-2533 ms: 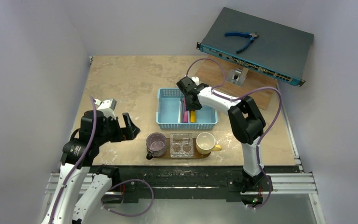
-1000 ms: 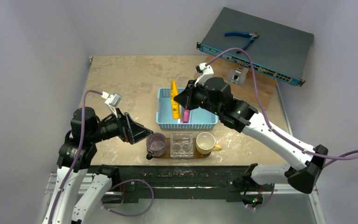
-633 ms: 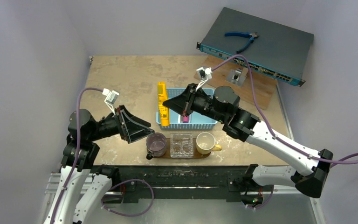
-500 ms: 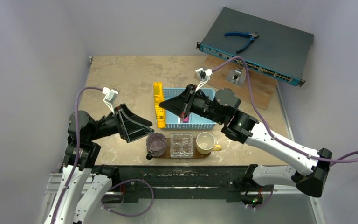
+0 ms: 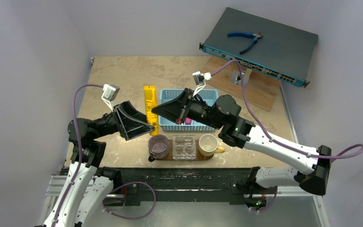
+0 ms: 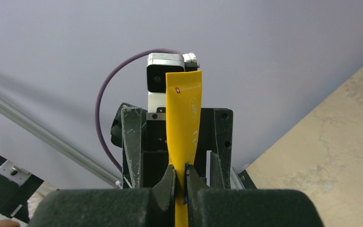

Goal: Prepare toiletry sets of a toothbrush and toothpaste on the tray

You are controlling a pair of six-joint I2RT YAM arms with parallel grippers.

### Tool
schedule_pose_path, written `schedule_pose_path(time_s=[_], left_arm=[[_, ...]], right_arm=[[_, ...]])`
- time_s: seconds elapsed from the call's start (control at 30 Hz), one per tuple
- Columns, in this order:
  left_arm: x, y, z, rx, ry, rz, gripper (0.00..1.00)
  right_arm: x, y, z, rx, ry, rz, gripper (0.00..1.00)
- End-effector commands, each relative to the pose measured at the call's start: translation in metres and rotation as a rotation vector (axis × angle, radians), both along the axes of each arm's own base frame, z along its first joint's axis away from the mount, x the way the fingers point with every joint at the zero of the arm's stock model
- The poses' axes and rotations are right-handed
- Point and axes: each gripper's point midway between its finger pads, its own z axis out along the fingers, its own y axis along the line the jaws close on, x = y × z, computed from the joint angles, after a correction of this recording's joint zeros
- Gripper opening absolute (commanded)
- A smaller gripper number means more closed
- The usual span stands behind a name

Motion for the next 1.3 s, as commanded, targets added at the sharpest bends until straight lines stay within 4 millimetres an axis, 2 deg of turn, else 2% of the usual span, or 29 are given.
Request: schedule_pose_path(time_s=[0.0,0.1,0.2,0.33,0.4,0.47,0.7,0.93,0.97,1.0,1.17,1.2,1.27], left_arm=[[-0.008,0.000,0.017,-0.066,-0.037,-0.040,0.68],[-0.010,-0.001,0.017,-0.074,-0.038,-0.049,0.57],[-0.011,-0.001,0.014,-0.071,-0.034,-0.050,0.50],[-0.011,-0.001,0.011,-0.066,-0.029,-0.056,0.35],[-0.012,-0.001,0.011,-0.065,-0.033,-0.056,0.22],[-0.012,-0.001,0.011,-0.064,-0.028,-0.057,0.02],[-0.010,-0.001,0.004,-0.038,-0.029,-0.053,0.00],[-0.005,-0.002,-0.022,0.050,-0.022,-0.037,0.00],[-0.005,-0.002,-0.026,0.066,-0.021,-0.037,0.00],[-0.005,-0.002,-0.030,0.083,-0.022,-0.037,0.00],[-0.009,0.000,-0.065,0.217,0.036,-0.051,0.00],[-0.010,0.001,-0.069,0.233,0.032,-0.055,0.00],[-0.013,0.001,-0.074,0.252,0.026,-0.071,0.00]], right_arm=[[-0.001,-0.001,0.029,0.099,-0.032,-0.018,0.00],[0.002,0.000,0.027,0.102,-0.026,-0.035,0.00],[0.003,-0.001,0.027,0.108,-0.023,-0.048,0.00],[0.005,-0.001,0.026,0.111,-0.019,-0.061,0.00],[0.005,-0.001,0.024,0.112,-0.015,-0.068,0.00],[0.006,-0.001,0.022,0.108,-0.010,-0.077,0.00],[0.005,-0.005,0.015,0.082,0.007,-0.087,0.00],[-0.001,-0.014,0.010,0.014,0.037,-0.081,0.00],[0.004,-0.016,0.003,-0.066,-0.121,-0.120,0.36],[0.004,-0.017,0.001,-0.097,-0.151,-0.125,0.44],[-0.001,-0.027,-0.003,-0.188,-0.191,-0.118,0.51],[-0.002,-0.030,-0.003,-0.192,-0.189,-0.119,0.51],[-0.004,-0.035,-0.006,-0.227,-0.221,-0.121,0.57]])
